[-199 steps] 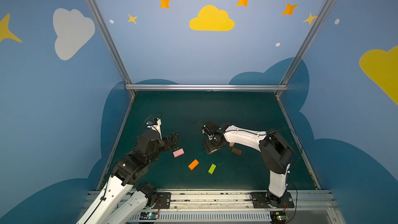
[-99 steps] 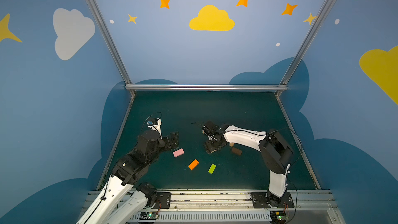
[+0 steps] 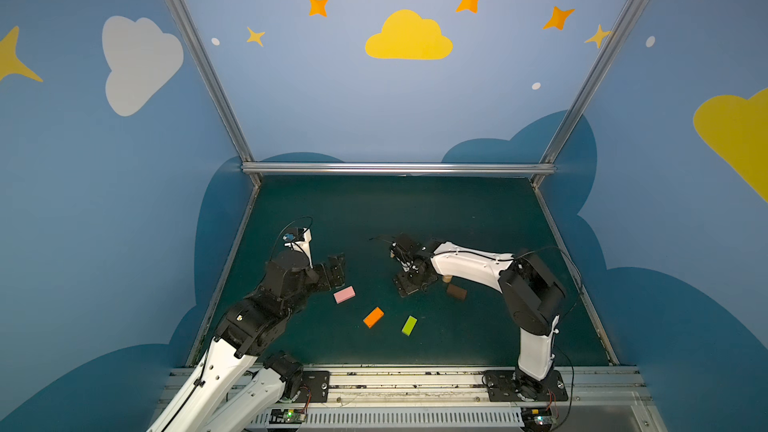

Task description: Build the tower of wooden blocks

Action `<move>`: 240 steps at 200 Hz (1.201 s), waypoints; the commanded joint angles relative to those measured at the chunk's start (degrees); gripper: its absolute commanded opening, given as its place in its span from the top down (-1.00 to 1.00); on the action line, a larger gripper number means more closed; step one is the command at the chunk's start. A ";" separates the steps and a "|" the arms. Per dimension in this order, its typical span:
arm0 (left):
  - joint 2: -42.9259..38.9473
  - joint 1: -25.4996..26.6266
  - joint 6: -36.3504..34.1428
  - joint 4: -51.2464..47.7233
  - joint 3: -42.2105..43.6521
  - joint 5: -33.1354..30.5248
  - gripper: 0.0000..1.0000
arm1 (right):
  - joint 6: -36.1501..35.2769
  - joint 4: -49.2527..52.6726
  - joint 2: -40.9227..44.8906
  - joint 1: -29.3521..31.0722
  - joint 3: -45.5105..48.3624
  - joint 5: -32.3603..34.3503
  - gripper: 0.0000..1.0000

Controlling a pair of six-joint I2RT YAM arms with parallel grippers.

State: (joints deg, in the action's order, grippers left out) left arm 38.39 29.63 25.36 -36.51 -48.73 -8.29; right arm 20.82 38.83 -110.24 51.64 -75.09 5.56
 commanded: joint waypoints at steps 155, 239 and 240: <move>-0.60 -0.25 -0.50 -0.58 0.89 -0.49 -0.99 | 1.30 2.48 -1.12 0.58 -1.22 0.55 -0.66; -0.51 -0.37 -0.64 -0.58 0.99 -0.49 -1.00 | 1.38 2.66 -0.16 0.57 -1.46 0.58 -0.66; -0.51 -0.36 -0.61 -0.58 0.95 -0.49 -1.00 | 1.40 2.61 -0.16 0.57 -1.51 0.59 -0.66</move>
State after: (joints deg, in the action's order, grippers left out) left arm 38.22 29.63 25.34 -36.69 -48.47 -8.29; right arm 21.85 40.14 -111.09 51.96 -75.11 5.58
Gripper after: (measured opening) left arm 0.996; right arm 0.830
